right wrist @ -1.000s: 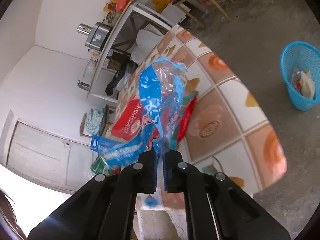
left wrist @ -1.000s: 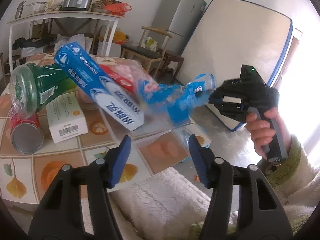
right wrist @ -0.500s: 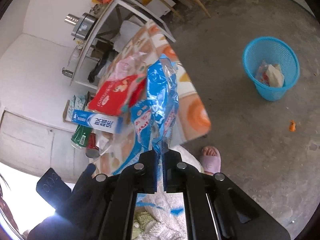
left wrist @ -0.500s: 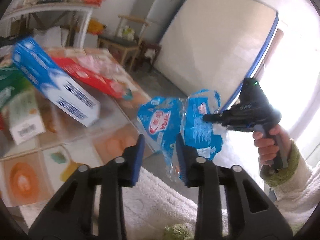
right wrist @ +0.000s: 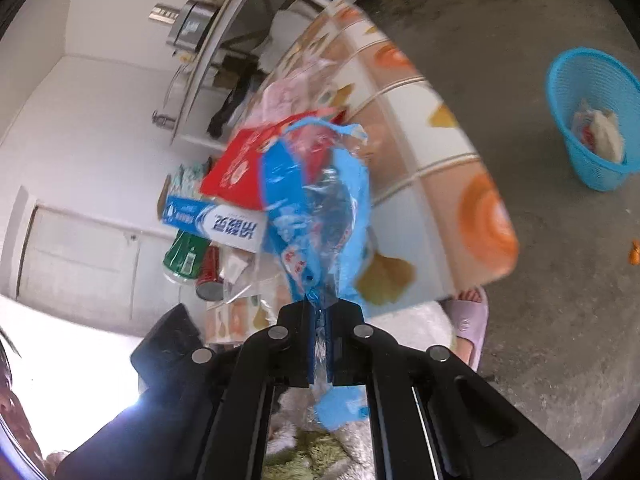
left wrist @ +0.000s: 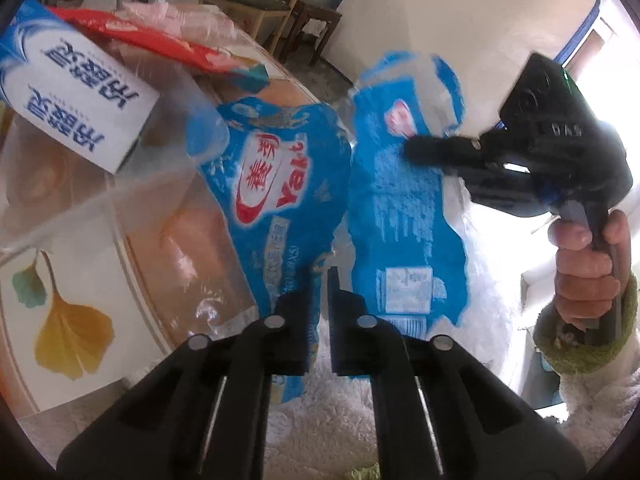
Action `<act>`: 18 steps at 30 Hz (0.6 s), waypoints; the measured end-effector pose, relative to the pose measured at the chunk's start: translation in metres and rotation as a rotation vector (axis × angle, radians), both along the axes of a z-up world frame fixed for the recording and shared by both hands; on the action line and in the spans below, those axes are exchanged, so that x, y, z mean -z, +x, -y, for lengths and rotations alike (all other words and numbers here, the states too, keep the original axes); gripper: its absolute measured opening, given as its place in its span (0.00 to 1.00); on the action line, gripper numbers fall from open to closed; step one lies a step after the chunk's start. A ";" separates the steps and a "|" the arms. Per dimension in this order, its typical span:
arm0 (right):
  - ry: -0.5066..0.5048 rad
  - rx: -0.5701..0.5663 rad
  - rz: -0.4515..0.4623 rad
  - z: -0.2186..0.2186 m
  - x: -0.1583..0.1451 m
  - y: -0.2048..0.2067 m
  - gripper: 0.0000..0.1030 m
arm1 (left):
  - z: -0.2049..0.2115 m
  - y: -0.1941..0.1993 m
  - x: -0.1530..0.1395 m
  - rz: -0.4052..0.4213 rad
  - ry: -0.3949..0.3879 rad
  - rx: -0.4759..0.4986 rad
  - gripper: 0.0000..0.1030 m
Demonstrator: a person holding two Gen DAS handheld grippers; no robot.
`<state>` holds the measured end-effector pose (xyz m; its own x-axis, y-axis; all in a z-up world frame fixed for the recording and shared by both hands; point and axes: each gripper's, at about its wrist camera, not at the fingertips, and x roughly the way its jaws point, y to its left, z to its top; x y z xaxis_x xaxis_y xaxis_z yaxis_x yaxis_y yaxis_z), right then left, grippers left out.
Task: Collect trash
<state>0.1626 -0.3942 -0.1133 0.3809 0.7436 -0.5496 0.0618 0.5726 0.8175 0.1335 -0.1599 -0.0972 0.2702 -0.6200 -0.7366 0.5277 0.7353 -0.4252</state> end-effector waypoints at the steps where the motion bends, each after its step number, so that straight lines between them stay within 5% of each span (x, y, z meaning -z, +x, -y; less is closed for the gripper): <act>1: 0.012 -0.014 0.004 -0.004 0.000 0.003 0.04 | 0.001 0.001 0.003 -0.007 0.001 0.003 0.04; 9: 0.006 -0.127 -0.031 -0.045 0.017 0.034 0.04 | -0.002 0.008 0.016 -0.036 -0.005 0.005 0.04; 15: -0.054 -0.172 -0.078 -0.062 0.033 0.045 0.04 | -0.006 -0.006 0.001 0.067 0.043 0.021 0.05; 18: -0.073 -0.199 -0.101 -0.064 0.036 0.048 0.04 | -0.007 -0.023 -0.012 0.182 0.103 0.040 0.32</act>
